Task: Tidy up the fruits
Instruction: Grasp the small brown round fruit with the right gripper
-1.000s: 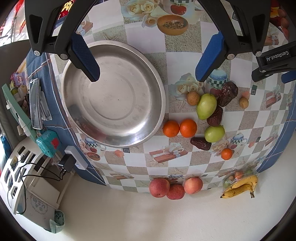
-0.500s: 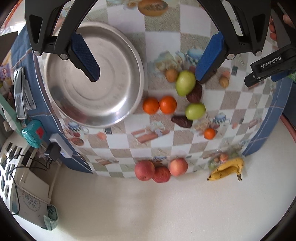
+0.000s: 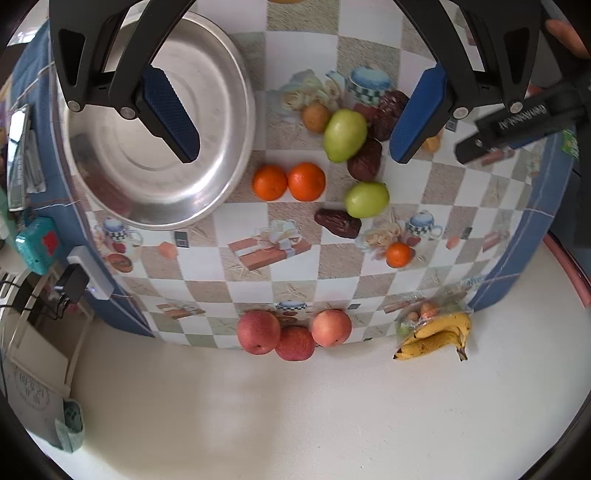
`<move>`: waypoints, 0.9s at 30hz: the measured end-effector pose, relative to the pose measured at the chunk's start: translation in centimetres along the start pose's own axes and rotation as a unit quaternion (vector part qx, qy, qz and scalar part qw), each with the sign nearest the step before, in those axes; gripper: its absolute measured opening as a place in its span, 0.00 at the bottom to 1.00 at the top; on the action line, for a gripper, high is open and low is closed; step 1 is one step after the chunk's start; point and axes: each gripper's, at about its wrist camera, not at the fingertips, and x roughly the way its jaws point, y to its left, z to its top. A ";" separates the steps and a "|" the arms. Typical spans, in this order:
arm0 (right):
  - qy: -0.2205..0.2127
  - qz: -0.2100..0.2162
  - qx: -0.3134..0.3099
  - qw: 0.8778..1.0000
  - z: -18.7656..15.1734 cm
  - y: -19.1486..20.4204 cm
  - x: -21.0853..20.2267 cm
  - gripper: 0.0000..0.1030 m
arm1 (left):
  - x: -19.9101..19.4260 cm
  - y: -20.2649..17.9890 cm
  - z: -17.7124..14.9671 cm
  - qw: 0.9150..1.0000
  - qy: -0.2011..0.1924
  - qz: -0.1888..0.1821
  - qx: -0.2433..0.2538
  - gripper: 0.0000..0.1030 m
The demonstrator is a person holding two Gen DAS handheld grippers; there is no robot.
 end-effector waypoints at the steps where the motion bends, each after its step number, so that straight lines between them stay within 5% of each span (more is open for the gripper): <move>1: 0.001 0.003 0.004 1.000 0.1 -0.1 0.2 0.99 | 0.2 0.0 0.1 1.000 0.004 0.000 -0.002 0.97; 15: 0.020 0.020 0.027 0.999 1.9 -0.1 2.9 0.92 | 2.5 -1.5 1.8 1.000 0.026 -0.013 0.001 0.90; 17: 0.025 0.027 0.031 0.999 1.9 -0.4 3.3 0.82 | 2.7 -1.4 1.7 0.999 0.031 -0.015 0.001 0.87; 20: 0.046 0.036 0.040 0.997 1.6 -0.8 4.2 0.53 | 3.1 -1.2 1.4 0.999 0.041 -0.028 -0.005 0.79; 27: 0.115 0.036 0.041 0.992 -0.7 -0.9 6.5 0.37 | 4.0 -0.7 0.8 0.997 0.065 -0.045 -0.012 0.55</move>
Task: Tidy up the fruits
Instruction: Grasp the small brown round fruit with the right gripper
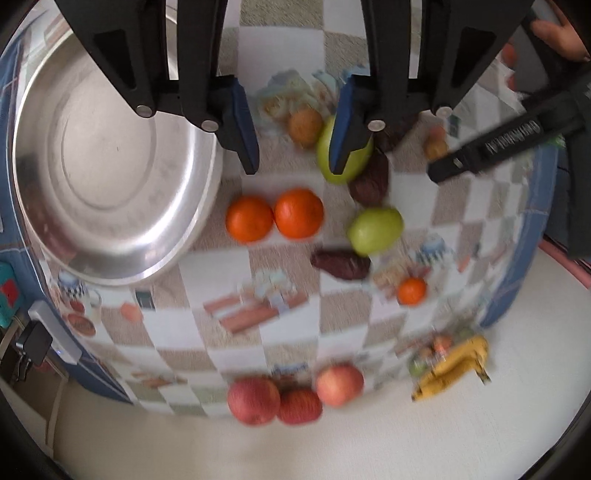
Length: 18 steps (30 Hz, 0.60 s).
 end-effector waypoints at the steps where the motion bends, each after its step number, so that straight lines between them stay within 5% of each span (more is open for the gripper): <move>1: 0.009 0.000 0.001 1.000 -0.3 -0.1 0.3 0.36 | 0.1 0.1 0.0 1.000 0.001 -0.002 -0.002 0.50; 8: 0.042 0.023 0.022 0.999 -1.3 -0.8 1.8 0.33 | 0.5 0.4 -0.1 1.000 0.002 -0.009 0.000 0.25; 18: 0.051 0.052 0.060 0.996 -1.3 -1.7 1.5 0.30 | 0.5 0.6 -0.2 1.000 0.002 -0.010 -0.004 0.24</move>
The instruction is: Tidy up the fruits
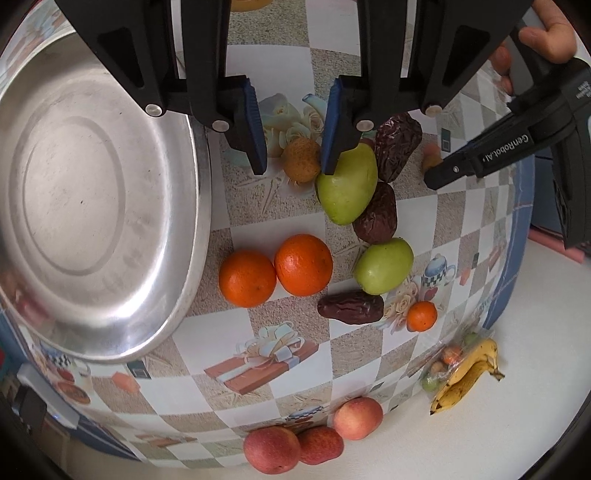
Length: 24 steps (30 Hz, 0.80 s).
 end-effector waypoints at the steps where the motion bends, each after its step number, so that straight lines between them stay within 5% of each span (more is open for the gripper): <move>1: 0.001 0.006 0.006 1.000 0.0 -0.2 0.0 0.29 | 0.0 0.0 0.0 1.000 0.000 0.000 -0.001 0.24; 10: 0.002 0.041 0.037 0.998 0.0 -0.7 0.0 0.20 | -0.3 0.4 0.2 1.000 -0.002 0.001 -0.014 0.24; 24: -0.076 -0.017 -0.007 0.997 0.9 0.2 -4.2 0.20 | -4.1 -1.7 -0.1 0.998 -0.049 -0.035 0.017 0.24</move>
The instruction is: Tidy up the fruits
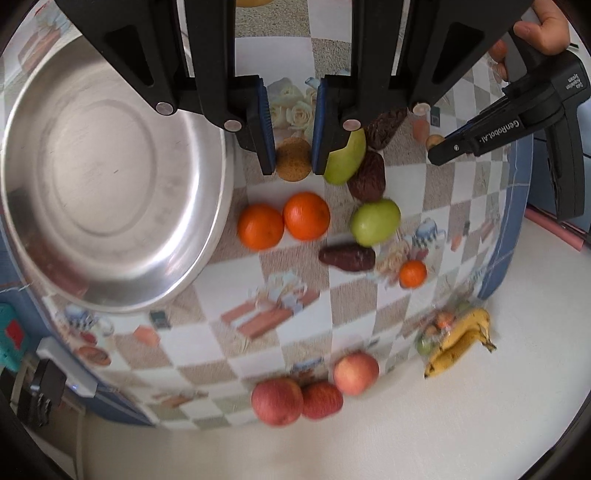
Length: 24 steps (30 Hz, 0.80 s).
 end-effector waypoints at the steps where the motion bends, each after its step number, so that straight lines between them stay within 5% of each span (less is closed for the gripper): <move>1: -0.008 -0.004 0.000 1.000 0.2 -0.1 -0.5 0.20 | -0.2 -0.6 -0.1 1.000 -0.002 -0.007 0.007 0.24; 6: -0.038 -0.039 0.023 0.998 0.9 -2.3 -2.7 0.20 | -0.6 -5.9 -1.5 0.996 -0.006 -0.049 0.076 0.24; 11: -0.042 -0.080 0.076 0.993 1.0 -6.5 -3.5 0.20 | 0.0 -13.2 -4.8 0.980 0.004 -0.090 0.176 0.24; 21: -0.060 -0.095 0.135 0.984 0.8 -11.1 -5.3 0.21 | 3.0 -20.1 -9.6 0.959 0.030 -0.095 0.267 0.27; 24: -0.062 -0.097 0.139 0.984 0.7 -11.7 -5.6 0.21 | 3.3 -19.8 -9.6 0.960 0.030 -0.090 0.264 0.47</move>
